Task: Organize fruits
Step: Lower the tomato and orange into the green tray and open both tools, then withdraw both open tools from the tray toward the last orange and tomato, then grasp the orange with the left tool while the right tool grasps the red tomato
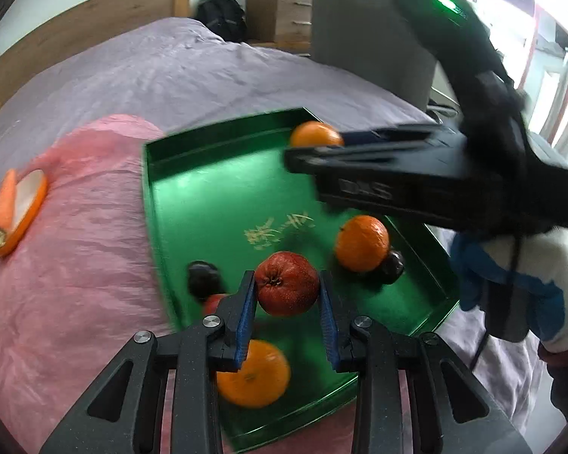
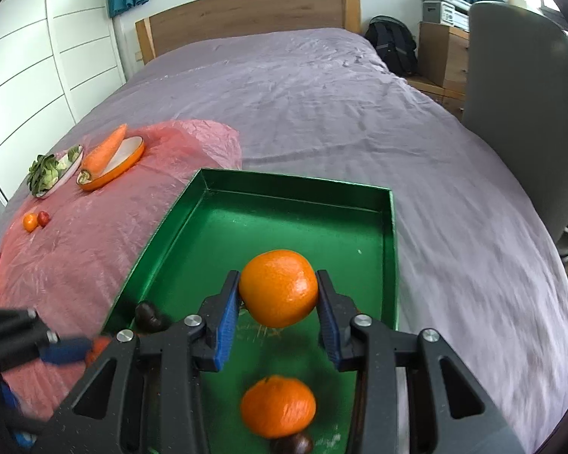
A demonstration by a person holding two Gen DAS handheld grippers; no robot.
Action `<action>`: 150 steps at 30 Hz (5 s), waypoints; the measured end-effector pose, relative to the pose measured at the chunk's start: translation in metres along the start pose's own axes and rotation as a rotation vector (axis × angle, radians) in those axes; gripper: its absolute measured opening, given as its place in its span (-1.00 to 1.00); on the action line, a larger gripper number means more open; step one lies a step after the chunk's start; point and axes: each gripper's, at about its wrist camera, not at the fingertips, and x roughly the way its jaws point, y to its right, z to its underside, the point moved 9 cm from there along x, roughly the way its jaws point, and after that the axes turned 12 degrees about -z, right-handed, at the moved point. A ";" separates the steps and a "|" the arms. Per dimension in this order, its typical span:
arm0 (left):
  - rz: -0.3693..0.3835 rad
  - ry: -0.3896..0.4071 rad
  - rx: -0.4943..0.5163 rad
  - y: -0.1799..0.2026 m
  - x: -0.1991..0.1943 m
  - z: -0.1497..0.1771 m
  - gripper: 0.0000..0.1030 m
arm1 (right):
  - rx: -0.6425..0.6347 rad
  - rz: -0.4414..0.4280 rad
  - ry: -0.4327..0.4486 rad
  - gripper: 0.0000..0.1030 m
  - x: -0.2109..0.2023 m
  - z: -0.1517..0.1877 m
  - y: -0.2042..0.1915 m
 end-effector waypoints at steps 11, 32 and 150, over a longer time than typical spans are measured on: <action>0.013 -0.038 0.022 0.015 0.019 0.011 -0.47 | 0.005 0.015 -0.053 0.15 0.030 0.008 0.016; 0.022 0.008 -0.003 0.002 -0.008 0.006 -0.20 | 0.004 0.084 -0.067 0.68 0.019 0.016 0.014; -0.352 -0.048 -0.425 -0.478 -0.024 0.168 -0.21 | -0.475 -0.342 -0.223 0.46 0.209 -0.034 -0.435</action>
